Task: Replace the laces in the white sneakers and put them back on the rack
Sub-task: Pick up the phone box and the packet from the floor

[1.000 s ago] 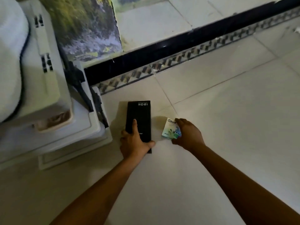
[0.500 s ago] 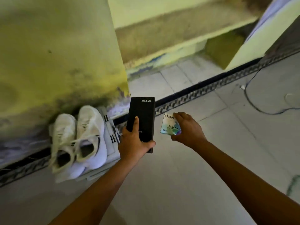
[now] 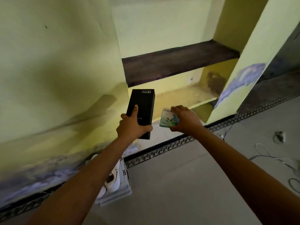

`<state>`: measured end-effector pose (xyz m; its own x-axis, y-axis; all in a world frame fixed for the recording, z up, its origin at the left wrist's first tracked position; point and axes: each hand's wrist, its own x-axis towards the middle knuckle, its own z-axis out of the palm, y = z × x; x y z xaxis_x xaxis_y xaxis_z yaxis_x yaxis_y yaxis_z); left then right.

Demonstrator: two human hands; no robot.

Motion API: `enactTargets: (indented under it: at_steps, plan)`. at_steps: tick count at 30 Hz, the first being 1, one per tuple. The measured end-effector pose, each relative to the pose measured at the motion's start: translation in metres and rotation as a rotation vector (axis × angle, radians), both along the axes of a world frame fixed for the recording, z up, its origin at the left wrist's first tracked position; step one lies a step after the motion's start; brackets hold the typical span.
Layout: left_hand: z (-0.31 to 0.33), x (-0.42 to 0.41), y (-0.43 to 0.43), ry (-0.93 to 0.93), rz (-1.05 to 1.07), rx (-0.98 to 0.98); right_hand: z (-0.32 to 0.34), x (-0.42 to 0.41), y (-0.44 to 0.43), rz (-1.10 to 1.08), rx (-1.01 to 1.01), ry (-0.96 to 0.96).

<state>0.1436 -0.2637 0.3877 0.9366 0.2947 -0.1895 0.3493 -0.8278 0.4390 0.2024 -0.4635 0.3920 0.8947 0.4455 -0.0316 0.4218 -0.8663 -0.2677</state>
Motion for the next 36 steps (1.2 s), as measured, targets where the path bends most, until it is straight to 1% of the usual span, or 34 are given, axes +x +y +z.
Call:
enactTargets:
  at_steps: [3,6,10,13,19,20,22,25,30,36]
  plan:
    - [0.031,0.011,-0.001,-0.037,0.01,0.004,0.036,0.013,-0.008,0.029,-0.024,-0.072]
    - [0.045,0.031,0.002,-0.07,0.013,-0.014,0.055,0.035,-0.01,0.023,-0.015,-0.103]
    - [0.047,0.071,0.006,-0.087,0.035,-0.038,0.061,0.075,-0.003,0.031,0.018,-0.127]
    - [0.043,0.119,0.011,-0.102,0.059,-0.071,0.06,0.122,0.009,0.047,0.032,-0.158]
    - [0.043,0.204,0.026,-0.087,0.101,-0.105,0.061,0.207,0.032,0.064,0.017,-0.126]
    - [0.047,0.235,0.028,-0.097,0.105,-0.101,0.063,0.237,0.035,0.056,0.016,-0.136]
    - [0.046,0.248,0.03,-0.081,0.099,-0.101,0.061,0.249,0.037,0.05,0.032,-0.139]
    - [0.044,0.289,0.034,-0.069,0.116,-0.104,0.057,0.291,0.041,0.054,0.041,-0.116]
    - [0.034,0.337,0.055,-0.023,0.243,-0.11,0.041,0.352,0.065,0.123,0.016,-0.091]
    - [0.017,0.379,0.08,-0.019,0.448,-0.16,0.022,0.43,0.105,0.32,0.015,-0.025]
